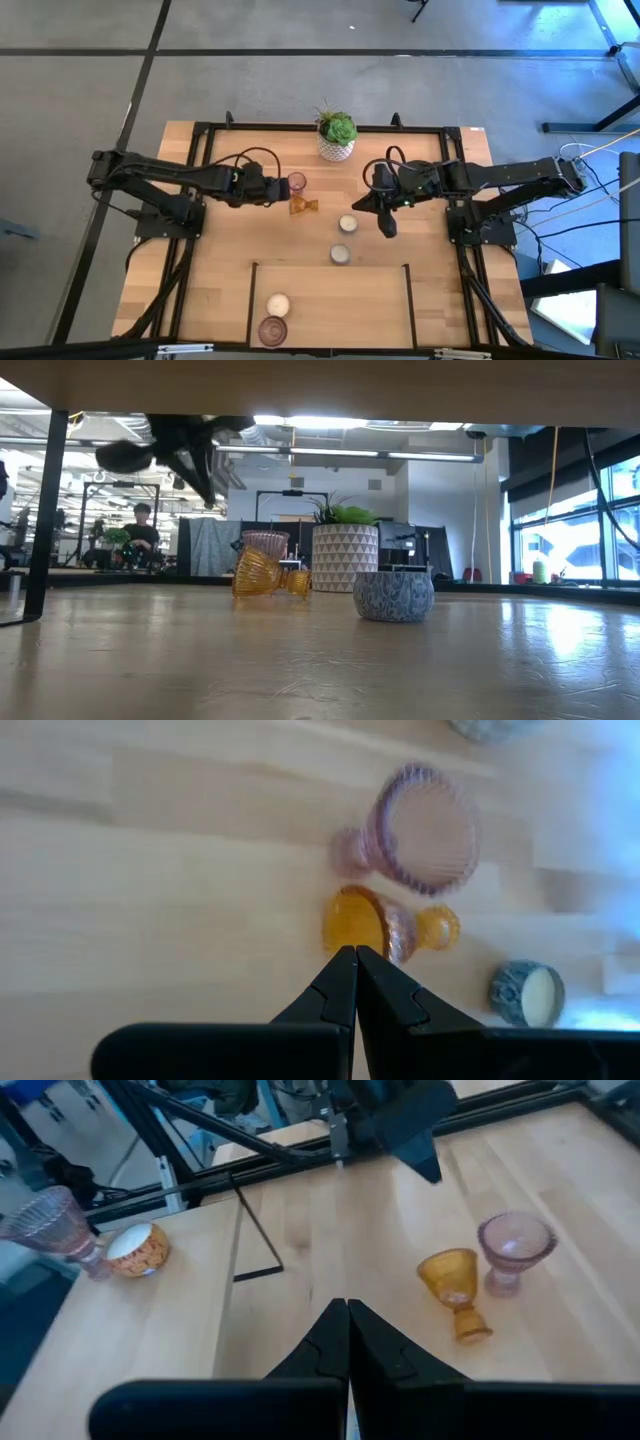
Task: Pick & Place candle stick holders
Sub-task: Put the pink candle holder on the shelf
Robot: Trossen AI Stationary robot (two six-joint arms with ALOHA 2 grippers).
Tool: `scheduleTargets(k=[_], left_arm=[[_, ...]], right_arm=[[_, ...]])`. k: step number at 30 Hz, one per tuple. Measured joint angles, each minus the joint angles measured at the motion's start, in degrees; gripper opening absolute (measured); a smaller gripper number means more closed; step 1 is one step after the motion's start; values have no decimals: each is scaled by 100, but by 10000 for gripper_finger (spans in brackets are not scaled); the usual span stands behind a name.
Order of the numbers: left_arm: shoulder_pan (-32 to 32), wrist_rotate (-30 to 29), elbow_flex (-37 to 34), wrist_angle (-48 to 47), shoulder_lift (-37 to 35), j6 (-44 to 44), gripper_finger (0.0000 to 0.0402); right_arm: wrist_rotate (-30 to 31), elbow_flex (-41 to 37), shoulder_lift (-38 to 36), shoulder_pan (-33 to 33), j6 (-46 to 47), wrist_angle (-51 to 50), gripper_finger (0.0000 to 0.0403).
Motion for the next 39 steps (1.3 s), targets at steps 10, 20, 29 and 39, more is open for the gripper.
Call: scheduleTargets(k=[10, 20, 29, 39], left_arm=[[-132, -578, -1141, 1826, 0, -136, 2], [-132, -576, -2262, 5224, 0, 702, 2], [-135, 984, -2317, 6367, 0, 2160, 2], [-135, 1443, -2317, 6460, 0, 2419, 2]], right_arm=[[-207, -1068, -526, 2, 710, 1321, 0], [-640, -1991, -694, 21, 1549, 2812, 0], [-683, -1991, -694, 102, 1557, 2813, 0], [-678, -1989, -694, -25, 1586, 2812, 0]])
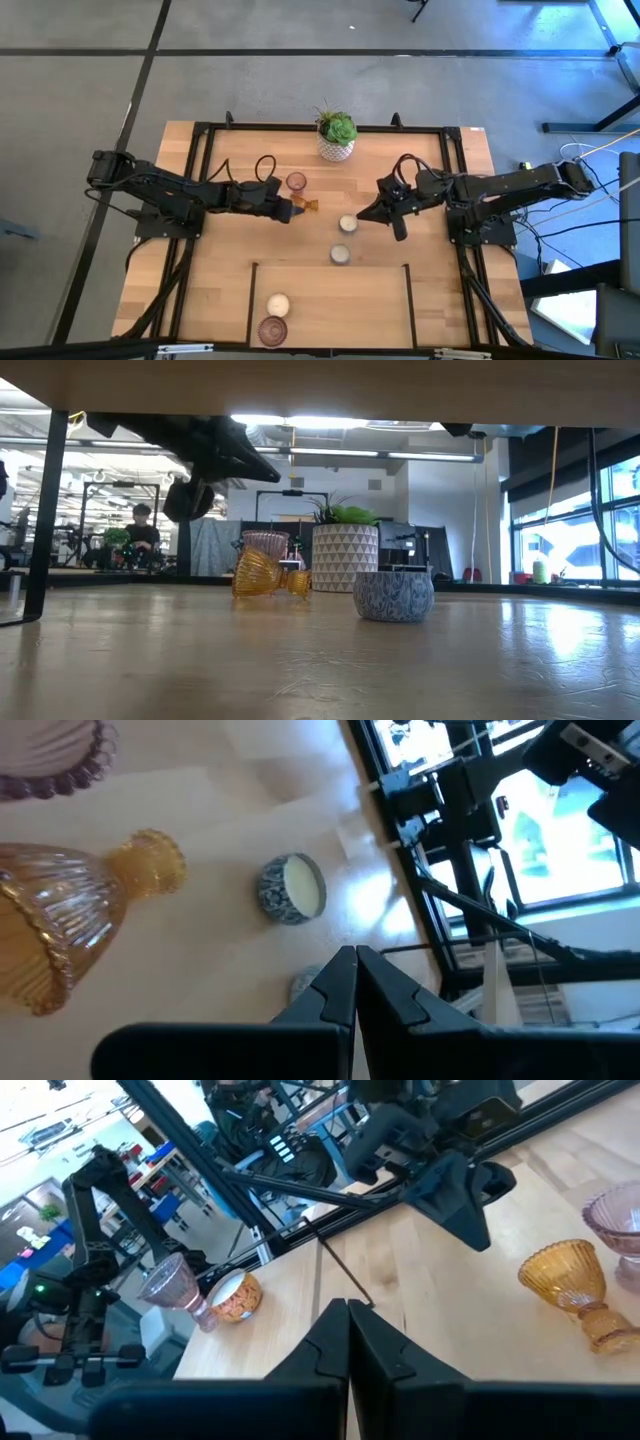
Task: Pick & Place candle stick holders
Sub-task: Put the pink candle holder on the shelf
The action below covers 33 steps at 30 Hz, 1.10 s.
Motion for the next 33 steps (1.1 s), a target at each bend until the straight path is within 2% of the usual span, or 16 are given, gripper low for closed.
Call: scheduleTargets(k=[7, 11, 15, 18, 22, 24, 26, 30, 33], left_arm=[[2, -255, 148, -56, 0, 201, 2], [2, -427, 467, -748, 0, 472, 2], [1, -692, 996, -2019, 0, 839, 2], [0, -1228, 1541, -3278, 0, 952, 2], [35, -2222, 2179, -4985, 0, 342, 2], [204, -2372, 2273, -5461, -8, -117, 2], [492, -2185, 2260, -5547, -25, -163, 2], [1055, -1326, 2262, -5288, -39, 365, 4], [1347, -898, 2262, -5170, -39, 605, 19]], right_arm=[[0, 0, 0, -73, 58, 4, 0], [3, 0, 0, -73, 62, 28, 0], [17, 0, 0, -86, 60, 32, 0], [17, 0, 0, -89, 58, 33, 0], [17, 0, 0, -89, 58, 35, 0], [17, 0, 0, -89, 56, 33, 0], [25, 0, 0, -103, 30, 35, 0], [59, 0, 0, -159, 28, 51, 0], [61, 0, 0, -189, 23, 52, 0]])
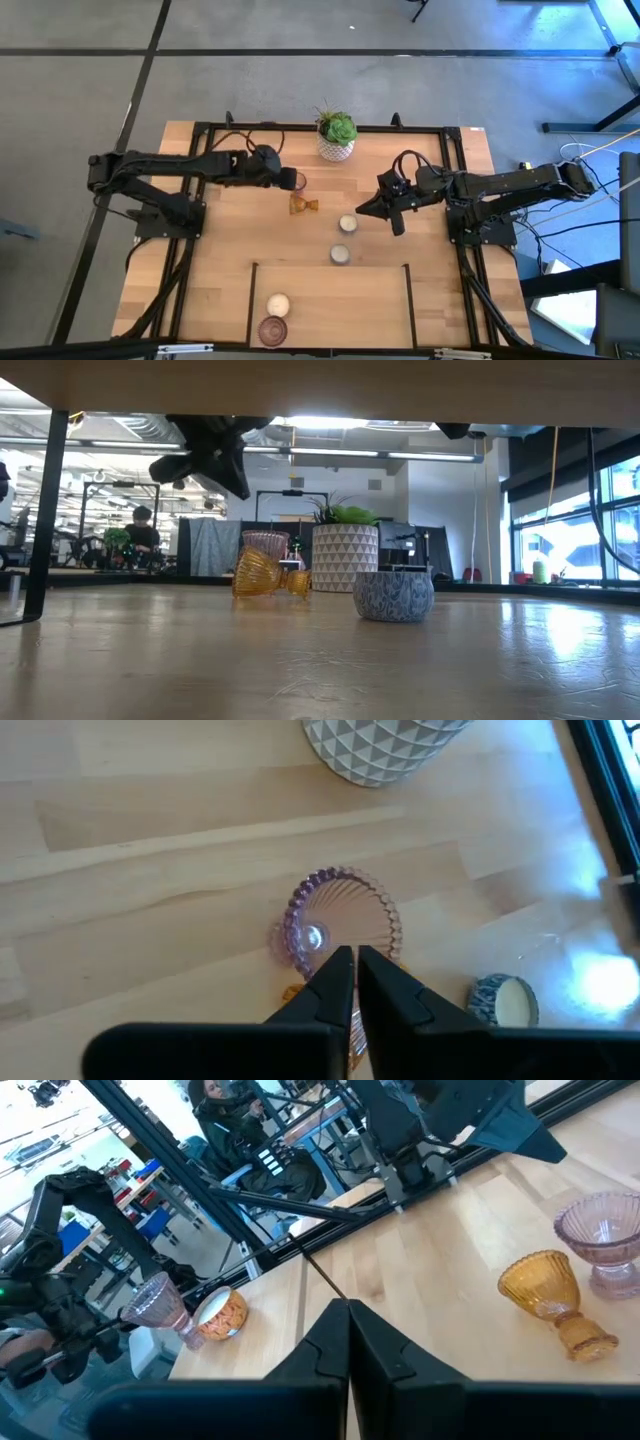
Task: Pick & Place candle stick holders
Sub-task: Put the pink candle holder on the shelf
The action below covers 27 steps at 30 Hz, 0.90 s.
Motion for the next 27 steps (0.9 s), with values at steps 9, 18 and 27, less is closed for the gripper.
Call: scheduleTargets(k=[9, 18, 27], left_arm=[[429, 433, 0, -94, 0, 149, 91], [748, 746, 0, -92, 288, 129, 107], [778, 1445, 0, 470, 765, 176, 128]], right_arm=[[-46, 0, 0, 0, -9, -9, 1], [-48, 2, 0, -3, -9, -13, 1], [-48, 2, 0, -3, 10, -35, 1]])
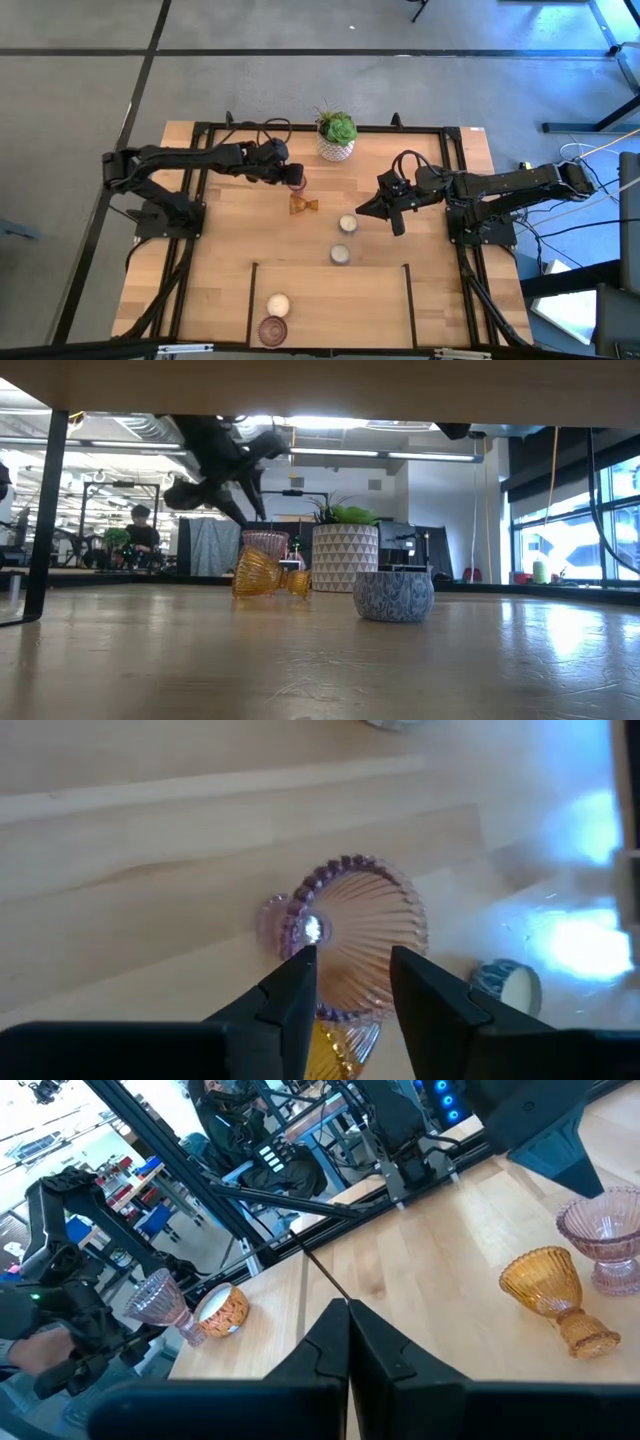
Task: Pick & Place candle stick holders
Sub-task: Put the pink candle holder on the shelf, then put the yellow candle holder on the shelf
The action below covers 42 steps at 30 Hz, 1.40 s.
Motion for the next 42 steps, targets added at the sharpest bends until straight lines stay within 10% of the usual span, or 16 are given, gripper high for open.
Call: scheduleTargets(k=[42], left_arm=[[-294, 127, 0, -557, -309, 180, 143]], right_arm=[[52, 2, 2, -35, 79, -31, 1]])
